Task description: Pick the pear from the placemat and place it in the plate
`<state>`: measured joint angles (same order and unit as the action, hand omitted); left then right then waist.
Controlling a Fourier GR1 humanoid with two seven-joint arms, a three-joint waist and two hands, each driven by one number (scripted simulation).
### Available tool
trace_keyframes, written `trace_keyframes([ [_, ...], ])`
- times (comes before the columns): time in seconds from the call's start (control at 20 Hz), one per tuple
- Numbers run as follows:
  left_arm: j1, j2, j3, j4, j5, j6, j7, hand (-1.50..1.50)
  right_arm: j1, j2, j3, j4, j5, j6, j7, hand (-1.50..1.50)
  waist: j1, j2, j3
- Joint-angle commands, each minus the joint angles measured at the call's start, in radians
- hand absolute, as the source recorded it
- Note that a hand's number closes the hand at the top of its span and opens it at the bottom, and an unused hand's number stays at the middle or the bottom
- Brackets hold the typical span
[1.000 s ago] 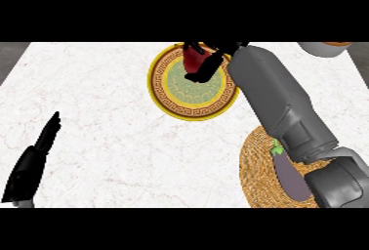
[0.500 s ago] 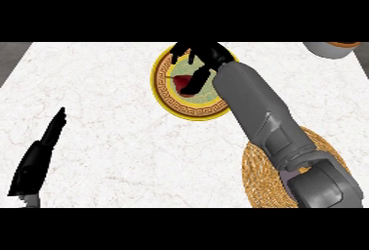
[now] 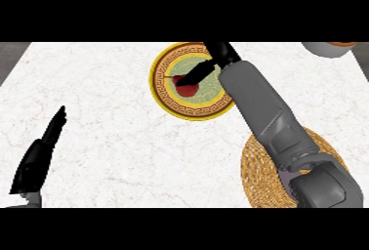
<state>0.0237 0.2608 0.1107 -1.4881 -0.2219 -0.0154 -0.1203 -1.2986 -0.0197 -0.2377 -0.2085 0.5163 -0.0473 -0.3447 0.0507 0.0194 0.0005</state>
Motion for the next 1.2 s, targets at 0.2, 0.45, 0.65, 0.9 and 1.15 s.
trace_keyframes([
  [0.2,0.033,0.004,0.001,-0.012,0.002,-0.015,-0.023,0.00,0.041,-0.181,-0.151,0.003,-0.137,0.074,-0.034,-1.50,0.003,0.004,0.001],
  [0.45,0.004,0.009,0.015,0.007,0.002,-0.009,-0.028,0.00,0.081,-0.294,-0.241,0.013,-0.228,0.218,-0.098,-1.50,0.011,0.012,0.001],
  [0.65,0.005,-0.023,-0.022,-0.032,-0.014,0.001,0.000,0.00,0.113,-0.373,-0.260,0.015,-0.245,0.306,-0.171,-1.50,0.024,0.016,0.003],
  [0.9,0.022,-0.014,-0.020,-0.045,-0.002,-0.021,-0.002,0.00,0.176,-0.434,-0.239,0.023,-0.217,0.360,-0.264,-1.50,0.032,0.018,0.003],
  [1.15,-0.007,0.017,0.000,-0.016,0.015,-0.052,-0.024,0.00,0.167,-0.482,-0.238,0.042,-0.209,0.397,-0.272,-1.50,0.050,0.027,0.004],
])
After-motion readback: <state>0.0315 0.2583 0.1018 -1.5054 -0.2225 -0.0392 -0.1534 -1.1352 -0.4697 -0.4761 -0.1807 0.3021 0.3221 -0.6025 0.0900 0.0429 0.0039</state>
